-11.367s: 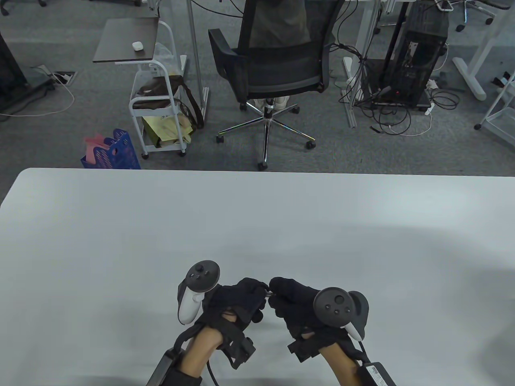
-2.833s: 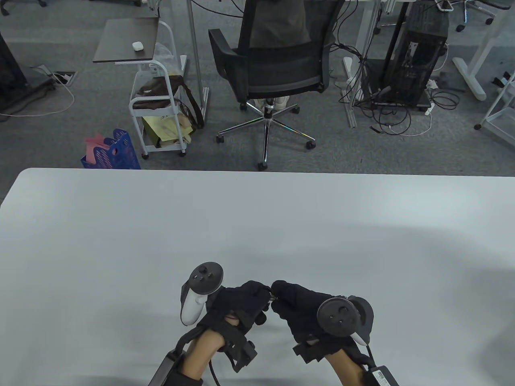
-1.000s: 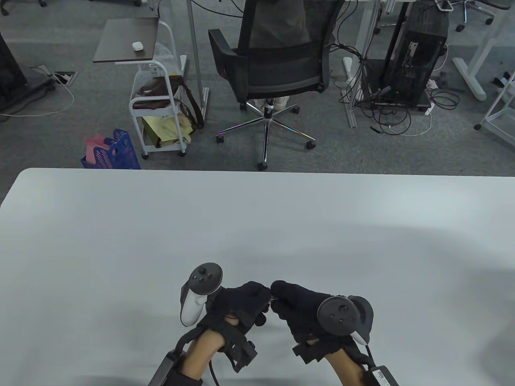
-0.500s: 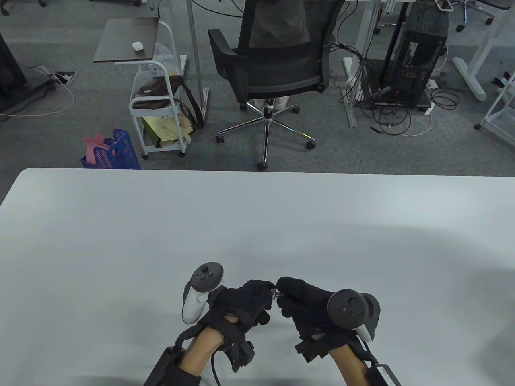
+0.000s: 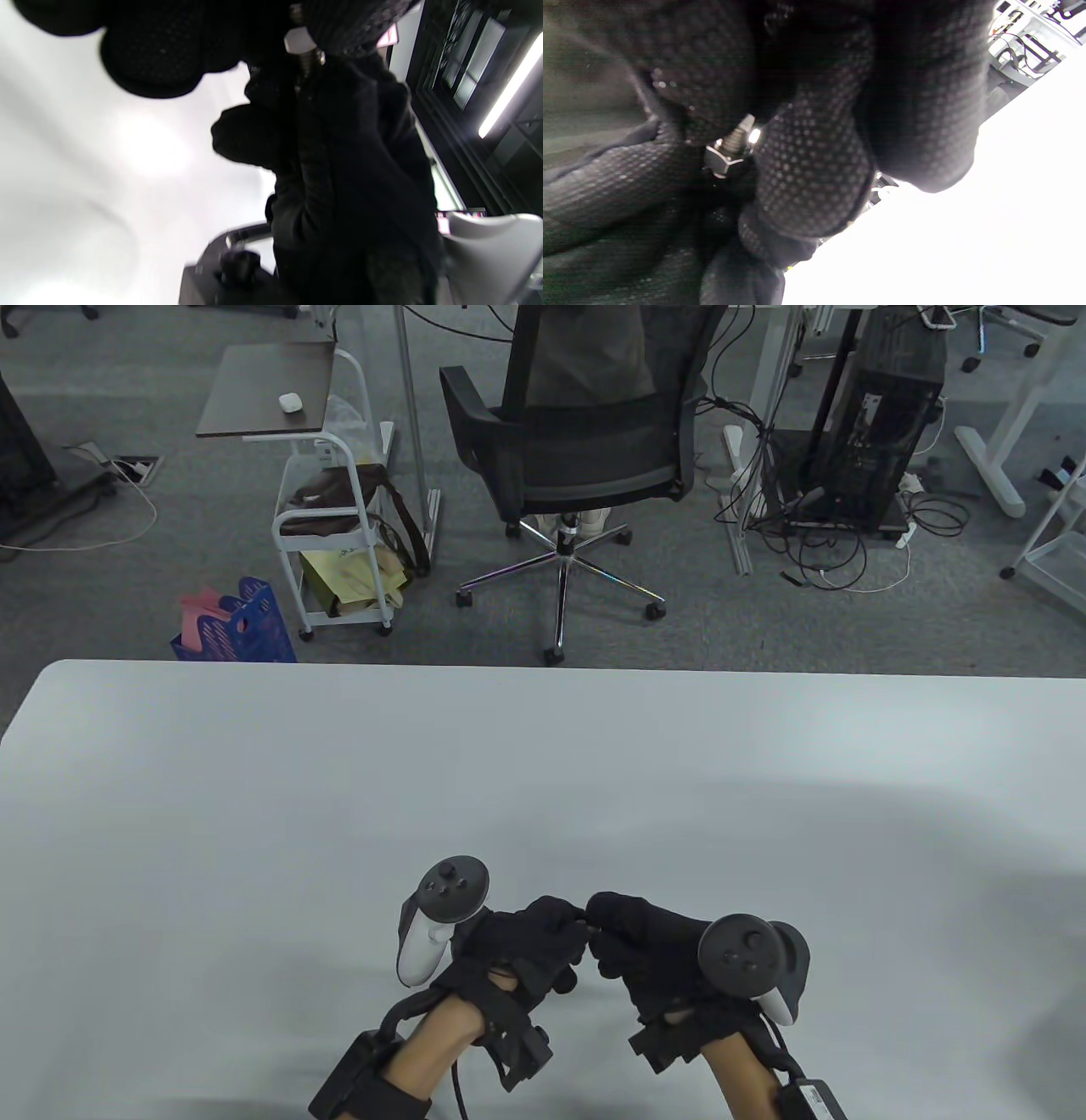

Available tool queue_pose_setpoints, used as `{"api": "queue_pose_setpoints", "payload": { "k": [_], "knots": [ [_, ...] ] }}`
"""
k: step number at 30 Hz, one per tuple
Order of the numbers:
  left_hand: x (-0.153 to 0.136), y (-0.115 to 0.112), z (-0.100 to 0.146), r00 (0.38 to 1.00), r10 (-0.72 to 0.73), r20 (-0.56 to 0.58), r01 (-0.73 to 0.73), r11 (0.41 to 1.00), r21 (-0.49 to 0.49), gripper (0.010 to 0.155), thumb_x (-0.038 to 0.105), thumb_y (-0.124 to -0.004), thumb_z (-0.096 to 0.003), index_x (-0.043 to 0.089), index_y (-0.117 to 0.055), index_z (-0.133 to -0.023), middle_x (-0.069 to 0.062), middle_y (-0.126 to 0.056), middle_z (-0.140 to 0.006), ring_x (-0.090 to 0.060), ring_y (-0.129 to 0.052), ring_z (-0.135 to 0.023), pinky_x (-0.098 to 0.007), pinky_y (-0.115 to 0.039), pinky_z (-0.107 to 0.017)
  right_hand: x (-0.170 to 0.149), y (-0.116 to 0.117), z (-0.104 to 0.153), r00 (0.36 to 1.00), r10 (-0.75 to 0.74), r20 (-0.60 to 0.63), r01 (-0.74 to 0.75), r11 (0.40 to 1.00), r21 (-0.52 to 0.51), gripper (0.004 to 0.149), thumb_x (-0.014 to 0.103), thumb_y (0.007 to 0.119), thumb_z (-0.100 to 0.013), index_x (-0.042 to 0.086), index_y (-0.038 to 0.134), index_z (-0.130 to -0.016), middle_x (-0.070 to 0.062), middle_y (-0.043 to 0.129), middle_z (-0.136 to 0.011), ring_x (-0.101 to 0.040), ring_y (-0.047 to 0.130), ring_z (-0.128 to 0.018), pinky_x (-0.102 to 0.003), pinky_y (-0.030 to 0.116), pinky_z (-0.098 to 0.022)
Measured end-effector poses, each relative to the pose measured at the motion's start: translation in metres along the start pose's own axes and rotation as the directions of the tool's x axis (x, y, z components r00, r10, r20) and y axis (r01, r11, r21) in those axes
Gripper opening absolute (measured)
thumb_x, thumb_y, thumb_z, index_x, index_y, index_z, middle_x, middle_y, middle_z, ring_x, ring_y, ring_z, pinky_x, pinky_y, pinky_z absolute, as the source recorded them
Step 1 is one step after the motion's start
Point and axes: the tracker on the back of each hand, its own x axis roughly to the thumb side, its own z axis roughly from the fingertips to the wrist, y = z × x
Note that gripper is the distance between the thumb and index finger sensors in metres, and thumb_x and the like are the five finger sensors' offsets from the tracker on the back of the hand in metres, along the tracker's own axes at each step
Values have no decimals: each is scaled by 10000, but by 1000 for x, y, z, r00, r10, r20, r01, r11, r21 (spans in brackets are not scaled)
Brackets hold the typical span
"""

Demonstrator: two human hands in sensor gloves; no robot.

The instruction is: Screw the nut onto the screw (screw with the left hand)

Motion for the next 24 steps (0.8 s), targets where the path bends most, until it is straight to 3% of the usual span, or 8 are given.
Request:
{"api": "queue_pose_setpoints", "payload": {
  "k": [2, 5, 9, 11, 13, 17, 20, 24],
  "knots": [
    [-8, 1, 3, 998, 62, -15, -61, 998, 10, 647, 454, -694, -450, 83, -615, -974, -273, -735, -865, -436, -876, -558, -582, -688, -457, 0, 1, -1, 1000, -24, 0, 24, 1000, 5, 462, 341, 936, -313, 168, 901, -740, -63, 1061, -595, -117, 1189, -278, -363, 1037, -287],
    [-8, 3, 5, 995, 96, 11, -97, 990, 106, 542, 395, -719, -440, 43, -760, -850, -286, -836, -754, -445, -917, -451, -589, -714, -389, 1, 5, -1, 1000, 1, 9, -1, 999, 33, 461, 342, 936, -313, 168, 903, -738, -63, 1062, -593, -118, 1189, -276, -361, 1037, -285],
    [-3, 8, 7, 1000, -6, -17, 6, 1000, 7, 544, 347, -726, -446, 65, -663, -907, -259, -763, -822, -415, -891, -518, -570, -702, -430, -2, 10, -1, 999, -52, -12, 52, 997, 64, 458, 341, 933, -315, 169, 904, -737, -67, 1063, -590, -119, 1189, -274, -361, 1037, -285],
    [-6, 9, 10, 999, 41, -24, -40, 999, 35, 606, 441, -710, -444, 85, -653, -931, -268, -759, -839, -425, -889, -531, -574, -700, -438, -1, 11, -2, 998, -69, -11, 69, 996, 62, 459, 342, 936, -314, 167, 905, -736, -65, 1063, -590, -118, 1189, -274, -361, 1037, -285],
    [-7, 8, 10, 997, 75, -24, -72, 992, 102, 555, 390, -716, -441, 38, -736, -869, -288, -833, -758, -447, -919, -452, -590, -715, -390, 1, 15, -2, 998, -59, -1, 59, 995, 79, 460, 345, 937, -313, 169, 905, -736, -63, 1063, -587, -116, 1188, -274, -359, 1037, -287],
    [-2, 10, 12, 1000, -3, -28, 4, 998, 59, 533, 314, -726, -442, 32, -680, -891, -277, -795, -787, -420, -912, -475, -576, -718, -405, 2, 20, -1, 999, -42, 2, 42, 996, 75, 460, 349, 935, -313, 178, 901, -739, -55, 1061, -594, -113, 1188, -279, -358, 1037, -290],
    [-4, 13, 14, 999, 3, -48, 2, 994, 108, 657, 446, -720, -441, 40, -642, -951, -294, -771, -835, -431, -908, -503, -580, -713, -418, 3, 15, -2, 999, -34, 0, 34, 999, 34, 460, 351, 931, -315, 176, 900, -739, -41, 1061, -595, -111, 1188, -279, -355, 1038, -290],
    [-4, 11, 11, 998, -17, -54, 20, 998, 66, 513, 378, -714, -448, 44, -782, -831, -290, -857, -750, -455, -926, -458, -598, -719, -392, 0, 11, -2, 1000, 10, 1, -10, 1000, 12, 460, 351, 930, -316, 175, 901, -740, -46, 1062, -594, -109, 1189, -277, -355, 1038, -288]
  ]
}}
